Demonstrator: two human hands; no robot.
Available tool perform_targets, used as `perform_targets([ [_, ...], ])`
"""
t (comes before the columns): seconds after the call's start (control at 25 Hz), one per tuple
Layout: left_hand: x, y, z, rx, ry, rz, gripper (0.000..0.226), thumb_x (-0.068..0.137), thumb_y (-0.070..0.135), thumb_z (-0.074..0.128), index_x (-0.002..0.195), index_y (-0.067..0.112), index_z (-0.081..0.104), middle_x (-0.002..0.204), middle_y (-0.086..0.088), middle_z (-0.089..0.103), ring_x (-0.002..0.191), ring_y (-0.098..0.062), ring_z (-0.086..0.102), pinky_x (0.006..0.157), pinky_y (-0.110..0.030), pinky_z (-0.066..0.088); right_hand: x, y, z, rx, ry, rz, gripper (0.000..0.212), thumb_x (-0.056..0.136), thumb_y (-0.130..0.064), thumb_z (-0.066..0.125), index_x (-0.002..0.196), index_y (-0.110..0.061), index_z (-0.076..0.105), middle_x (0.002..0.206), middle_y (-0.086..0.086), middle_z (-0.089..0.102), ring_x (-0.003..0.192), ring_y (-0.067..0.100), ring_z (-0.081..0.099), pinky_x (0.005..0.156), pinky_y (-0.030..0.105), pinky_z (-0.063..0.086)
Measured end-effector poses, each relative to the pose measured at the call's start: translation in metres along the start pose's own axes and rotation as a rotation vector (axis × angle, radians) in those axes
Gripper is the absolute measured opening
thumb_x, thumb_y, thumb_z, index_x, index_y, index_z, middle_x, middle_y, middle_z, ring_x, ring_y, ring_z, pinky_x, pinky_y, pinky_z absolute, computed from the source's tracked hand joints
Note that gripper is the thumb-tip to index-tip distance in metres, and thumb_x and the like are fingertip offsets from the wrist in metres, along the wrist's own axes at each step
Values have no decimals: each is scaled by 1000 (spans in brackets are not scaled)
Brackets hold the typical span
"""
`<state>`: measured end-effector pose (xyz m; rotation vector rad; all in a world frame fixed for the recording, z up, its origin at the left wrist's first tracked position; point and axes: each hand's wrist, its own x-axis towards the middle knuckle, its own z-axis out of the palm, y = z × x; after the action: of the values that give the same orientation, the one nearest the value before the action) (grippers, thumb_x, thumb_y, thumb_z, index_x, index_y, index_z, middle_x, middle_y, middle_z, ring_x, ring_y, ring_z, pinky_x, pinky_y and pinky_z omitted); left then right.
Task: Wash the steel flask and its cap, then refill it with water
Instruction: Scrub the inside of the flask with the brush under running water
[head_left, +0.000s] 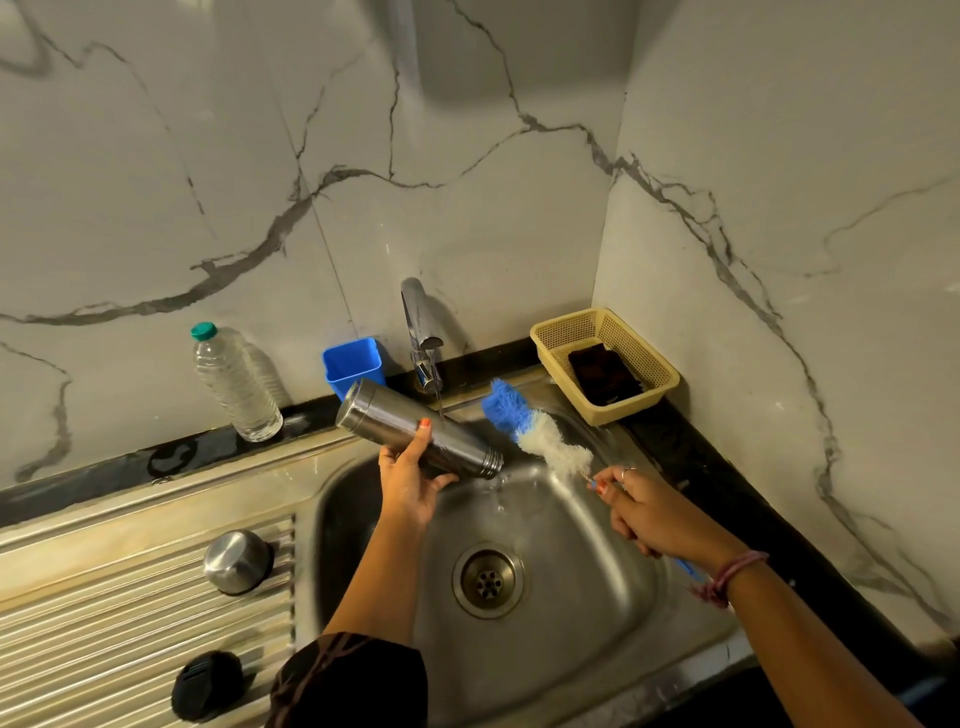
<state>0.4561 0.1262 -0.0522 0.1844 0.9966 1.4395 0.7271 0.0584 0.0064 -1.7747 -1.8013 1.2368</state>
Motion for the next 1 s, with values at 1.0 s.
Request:
perform_targets([
  [1.0, 12, -27, 0, 486, -64, 49, 80, 76, 4, 78, 140, 27, 33, 127, -8, 55, 108, -29, 59, 85, -68, 51, 31, 33, 14, 138, 40, -57, 11, 101, -21, 39, 100, -20, 50, 71, 0, 50, 51, 2, 39, 48, 14, 34],
])
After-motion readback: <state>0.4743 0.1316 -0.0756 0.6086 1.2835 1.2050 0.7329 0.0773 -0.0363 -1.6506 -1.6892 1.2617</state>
